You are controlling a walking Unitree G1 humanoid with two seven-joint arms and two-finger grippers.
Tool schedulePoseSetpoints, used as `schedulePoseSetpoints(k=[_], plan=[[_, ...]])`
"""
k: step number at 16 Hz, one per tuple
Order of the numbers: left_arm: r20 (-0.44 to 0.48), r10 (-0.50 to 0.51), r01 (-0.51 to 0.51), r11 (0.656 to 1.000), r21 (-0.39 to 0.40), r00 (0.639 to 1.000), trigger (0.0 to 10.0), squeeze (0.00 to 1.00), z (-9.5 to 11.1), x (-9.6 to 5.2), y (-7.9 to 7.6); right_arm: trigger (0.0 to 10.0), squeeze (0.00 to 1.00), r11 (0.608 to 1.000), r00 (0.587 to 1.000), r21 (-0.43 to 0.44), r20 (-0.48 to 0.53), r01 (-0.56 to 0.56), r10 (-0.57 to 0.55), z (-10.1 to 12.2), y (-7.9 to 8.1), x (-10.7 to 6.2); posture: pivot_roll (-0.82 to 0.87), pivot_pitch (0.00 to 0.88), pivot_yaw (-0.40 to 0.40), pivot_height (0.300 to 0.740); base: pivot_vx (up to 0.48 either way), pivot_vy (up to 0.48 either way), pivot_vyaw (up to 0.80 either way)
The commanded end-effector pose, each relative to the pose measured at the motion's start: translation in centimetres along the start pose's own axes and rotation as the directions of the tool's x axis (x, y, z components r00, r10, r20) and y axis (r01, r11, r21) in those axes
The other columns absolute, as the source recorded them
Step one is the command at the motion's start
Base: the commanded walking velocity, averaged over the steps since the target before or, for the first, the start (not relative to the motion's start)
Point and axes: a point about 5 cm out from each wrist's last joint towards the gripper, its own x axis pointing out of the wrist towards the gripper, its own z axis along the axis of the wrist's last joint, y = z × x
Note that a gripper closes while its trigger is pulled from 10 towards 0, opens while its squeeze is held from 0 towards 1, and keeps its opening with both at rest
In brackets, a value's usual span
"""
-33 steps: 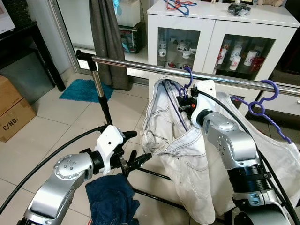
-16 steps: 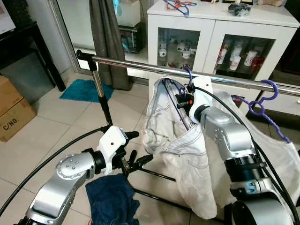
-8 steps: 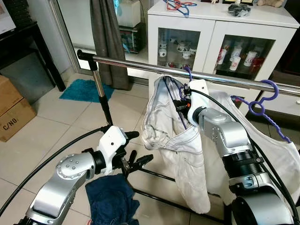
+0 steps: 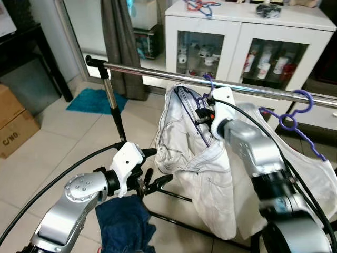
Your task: Hang hanger
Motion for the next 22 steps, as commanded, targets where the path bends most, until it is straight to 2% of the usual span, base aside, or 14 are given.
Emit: schedulePoseSetpoints(k=[1,4,7,8,9,13,14,17,18,19,22], plan=[[-0.007,0.021,-0.02,1.0,0.015,1.0,10.0,0.27,-0.1,0.0,0.2,10.0,0.0,0.999,0.991,-0.025,0.131,-0.03,0.033,2.3,-0.2,-1.0,0.08,0.0,0.018,0.74,0.0,0.0,0.0],[-0.009,0.025,-0.025,1.0,0.013,1.0,10.0,0.27,-0.4,0.1,0.0,10.0,0.0,1.0,0.993,-0.026,0.114,-0.014,0.017,1.4,-1.0,-1.7,0.06,0.0,0.024,0.74,0.0,0.0,0.0],[-0.008,0.026,-0.026,1.0,0.012,1.0,10.0,0.27,-0.4,0.3,-0.1,10.0,0.0,1.0,0.994,-0.016,0.109,-0.019,0.02,1.3,-0.9,-1.5,0.06,0.0,0.022,0.74,0.0,0.0,0.0],[-0.007,0.03,-0.03,0.999,0.014,1.0,10.0,0.27,-0.4,0.3,-0.1,5.3,0.0,1.0,0.994,-0.011,0.106,-0.03,0.031,1.4,-0.6,-1.2,0.06,0.0,0.018,0.74,0.0,0.0,0.0],[-0.006,0.034,-0.034,0.999,0.017,0.999,10.0,0.27,-0.5,0.4,0.0,0.0,0.0,0.999,0.994,-0.004,0.097,-0.04,0.04,1.4,-0.4,-0.9,0.06,0.0,0.012,0.74,0.0,0.0,0.0],[-0.006,0.054,-0.054,0.998,0.021,0.999,10.0,0.28,-0.4,0.2,0.2,0.0,0.0,0.998,0.992,0.006,0.105,-0.066,0.065,1.8,0.0,-0.8,0.07,0.0,0.004,0.74,0.0,0.0,0.0],[-0.008,0.081,-0.081,0.997,0.019,0.997,10.0,0.28,-0.5,0.1,0.3,0.0,0.0,0.996,0.988,0.005,0.128,-0.087,0.086,2.0,0.0,-1.2,0.07,0.0,0.003,0.74,0.0,0.0,0.0],[0.058,0.176,-0.176,0.984,-0.011,0.983,10.0,0.28,0.3,0.4,0.7,0.0,0.0,0.987,0.97,-0.023,0.185,-0.157,0.158,2.2,-0.2,-3.0,0.06,0.0,0.001,0.74,0.0,0.0,0.0],[0.086,0.253,-0.25,0.967,-0.048,0.963,10.0,0.27,0.8,0.6,1.1,0.0,0.0,0.984,0.961,-0.029,0.21,-0.177,0.179,2.2,-0.6,-4.5,0.06,0.0,0.005,0.74,0.0,0.0,0.0],[0.101,0.301,-0.295,0.953,-0.069,0.948,10.0,0.21,1.1,0.7,1.3,0.0,0.0,0.981,0.956,-0.04,0.221,-0.19,0.194,2.2,-0.7,-5.7,0.05,0.0,0.009,0.74,0.0,0.0,0.0],[0.104,0.333,-0.326,0.942,-0.075,0.937,10.0,0.18,1.3,0.9,1.1,0.0,0.0,0.975,0.951,-0.039,0.216,-0.218,0.221,1.7,-0.5,-7.4,0.04,0.0,0.016,0.74,0.0,0.0,0.0]])
